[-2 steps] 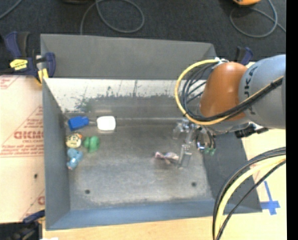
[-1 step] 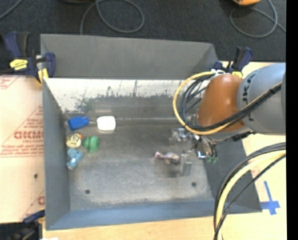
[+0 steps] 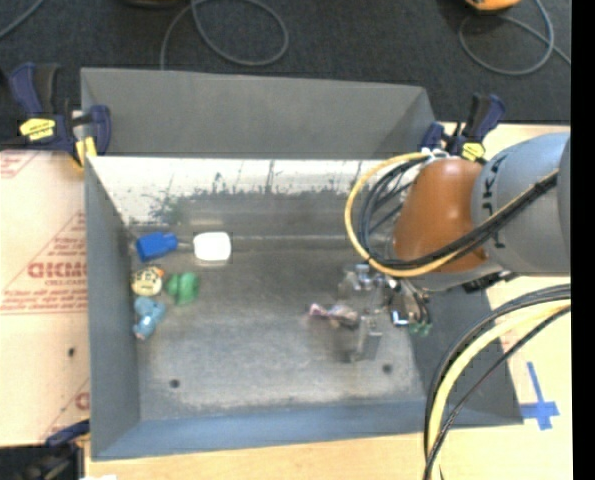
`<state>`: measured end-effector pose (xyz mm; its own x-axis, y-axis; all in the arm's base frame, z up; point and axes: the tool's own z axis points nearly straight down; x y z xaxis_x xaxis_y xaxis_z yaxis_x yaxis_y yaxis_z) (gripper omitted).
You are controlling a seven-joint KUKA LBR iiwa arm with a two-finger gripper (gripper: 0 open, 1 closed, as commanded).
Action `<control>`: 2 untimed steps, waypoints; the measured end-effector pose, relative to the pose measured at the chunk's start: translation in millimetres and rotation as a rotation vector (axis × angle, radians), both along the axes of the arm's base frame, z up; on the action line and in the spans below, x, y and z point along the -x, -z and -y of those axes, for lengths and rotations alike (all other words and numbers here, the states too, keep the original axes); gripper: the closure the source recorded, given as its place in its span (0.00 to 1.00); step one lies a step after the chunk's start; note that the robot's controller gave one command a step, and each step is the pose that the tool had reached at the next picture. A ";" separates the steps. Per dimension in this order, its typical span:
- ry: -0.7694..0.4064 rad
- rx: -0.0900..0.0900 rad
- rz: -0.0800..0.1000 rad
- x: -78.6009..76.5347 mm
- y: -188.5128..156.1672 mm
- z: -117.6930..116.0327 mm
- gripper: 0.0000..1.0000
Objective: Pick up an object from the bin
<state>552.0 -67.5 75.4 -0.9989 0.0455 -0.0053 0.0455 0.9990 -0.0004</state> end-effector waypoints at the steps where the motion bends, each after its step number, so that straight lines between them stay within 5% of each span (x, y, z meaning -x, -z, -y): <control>1: 0.056 0.001 0.008 7.9 0.7 -13.5 0.00; 2: 0.090 -0.001 0.008 8.5 4.1 -19.2 1.00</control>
Offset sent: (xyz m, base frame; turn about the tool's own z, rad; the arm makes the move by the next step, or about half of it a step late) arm -0.0096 0.0177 -0.0054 0.1020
